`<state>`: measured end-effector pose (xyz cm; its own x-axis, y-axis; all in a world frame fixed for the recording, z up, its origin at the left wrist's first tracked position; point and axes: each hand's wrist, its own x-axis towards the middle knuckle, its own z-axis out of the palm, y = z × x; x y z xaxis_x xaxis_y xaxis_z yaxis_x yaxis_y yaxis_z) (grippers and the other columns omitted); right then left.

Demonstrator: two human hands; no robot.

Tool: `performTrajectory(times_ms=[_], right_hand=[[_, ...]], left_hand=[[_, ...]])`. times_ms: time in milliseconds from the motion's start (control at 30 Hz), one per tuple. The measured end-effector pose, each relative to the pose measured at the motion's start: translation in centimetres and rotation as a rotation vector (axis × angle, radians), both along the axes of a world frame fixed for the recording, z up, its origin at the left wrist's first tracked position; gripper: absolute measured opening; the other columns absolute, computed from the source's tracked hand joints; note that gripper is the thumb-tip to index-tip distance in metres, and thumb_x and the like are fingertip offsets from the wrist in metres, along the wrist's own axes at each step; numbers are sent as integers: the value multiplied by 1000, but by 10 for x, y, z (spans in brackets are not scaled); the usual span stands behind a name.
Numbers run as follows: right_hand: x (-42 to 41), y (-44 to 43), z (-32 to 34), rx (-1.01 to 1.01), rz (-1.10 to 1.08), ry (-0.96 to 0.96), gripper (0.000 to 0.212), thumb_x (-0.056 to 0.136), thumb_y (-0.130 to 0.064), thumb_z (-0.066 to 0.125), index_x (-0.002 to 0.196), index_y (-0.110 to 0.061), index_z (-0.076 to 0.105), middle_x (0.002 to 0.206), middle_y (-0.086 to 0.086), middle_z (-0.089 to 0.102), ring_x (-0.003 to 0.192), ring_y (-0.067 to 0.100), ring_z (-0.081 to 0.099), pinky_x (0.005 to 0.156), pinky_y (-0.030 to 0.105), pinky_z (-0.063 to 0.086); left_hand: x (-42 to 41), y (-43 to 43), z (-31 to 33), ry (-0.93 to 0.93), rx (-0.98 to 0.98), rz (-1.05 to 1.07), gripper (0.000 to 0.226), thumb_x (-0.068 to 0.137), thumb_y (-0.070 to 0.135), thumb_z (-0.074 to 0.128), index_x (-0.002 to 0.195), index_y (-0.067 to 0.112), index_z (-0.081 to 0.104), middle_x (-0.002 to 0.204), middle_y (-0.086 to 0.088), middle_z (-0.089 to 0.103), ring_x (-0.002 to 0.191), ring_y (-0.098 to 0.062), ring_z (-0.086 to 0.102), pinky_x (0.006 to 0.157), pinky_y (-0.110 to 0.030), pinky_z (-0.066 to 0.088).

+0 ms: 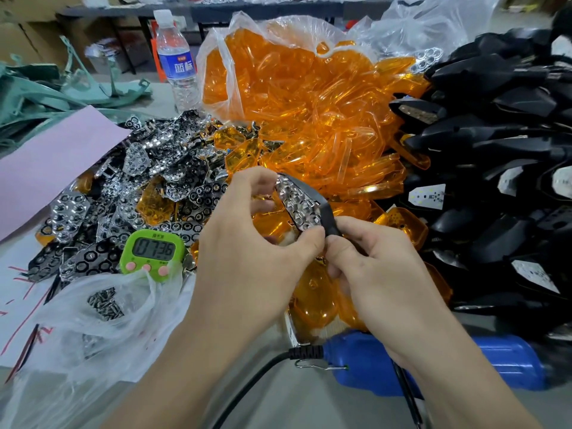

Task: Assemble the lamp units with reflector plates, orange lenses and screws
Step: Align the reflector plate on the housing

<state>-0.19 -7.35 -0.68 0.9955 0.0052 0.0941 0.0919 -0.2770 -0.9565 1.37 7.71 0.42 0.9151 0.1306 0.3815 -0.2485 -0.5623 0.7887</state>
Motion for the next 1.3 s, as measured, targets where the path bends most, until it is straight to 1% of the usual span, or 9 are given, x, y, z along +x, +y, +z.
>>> performTrajectory(times_ms=[200,333,467,567,700,800,933,1067,1300], right_hand=[[-8,5,6,-271,-180,-145,23,100,-25,60,111,-44,69,82,-22,69,94,-11,58,73,3,45],[-9,11,11,-394,-200,-122,44,101,-27,59,143,-38,57,113,-13,71,104,3,61,89,19,51],[-14,19,13,-441,-194,-141,50,102,-30,56,150,-41,49,111,-11,68,102,9,61,92,29,52],[-14,20,9,-400,-209,-148,48,101,-29,58,147,-40,52,109,-11,69,100,9,63,90,26,51],[-12,19,3,-290,-227,-149,43,98,-26,64,140,-39,61,108,-16,73,98,2,62,88,8,45],[-12,17,3,-245,-182,-152,35,98,-26,64,127,-45,68,97,-21,73,94,-3,63,81,1,44],[-9,10,8,-196,-94,-150,37,99,-26,62,91,-62,65,96,-25,71,96,0,64,79,16,53],[-9,4,7,-155,-21,-114,31,99,-26,63,108,-55,70,98,-16,75,96,8,68,82,28,58],[-7,4,8,-126,29,-72,41,99,-22,66,94,-63,63,100,-17,75,96,12,69,81,36,60]], left_hand=[[11,4,5,348,-868,-269,58,76,21,84,130,25,64,124,1,73,110,-18,73,78,-37,64],[18,12,5,476,-1109,-343,61,77,25,65,136,9,59,121,-9,76,110,-22,74,76,-34,64],[22,11,1,509,-1197,-317,74,73,22,66,143,2,54,112,-12,72,99,-18,69,82,-30,62],[25,12,-3,463,-1219,-352,58,74,24,67,130,8,60,95,-4,70,91,-15,66,81,-27,61],[25,11,-6,413,-1255,-395,36,78,23,67,112,17,59,76,1,60,70,-10,67,77,-28,62],[24,11,-7,358,-1229,-419,27,78,22,68,105,19,60,83,0,70,78,-11,72,74,-30,62],[23,9,-5,279,-1139,-391,19,82,17,69,100,18,64,87,-2,75,81,-14,73,70,-30,61],[24,15,-6,213,-1001,-319,19,71,10,79,84,20,71,86,-4,74,74,-15,72,69,-32,60],[26,14,-8,248,-1010,-250,43,69,10,57,111,3,62,90,-17,69,71,-21,70,59,-34,60]])
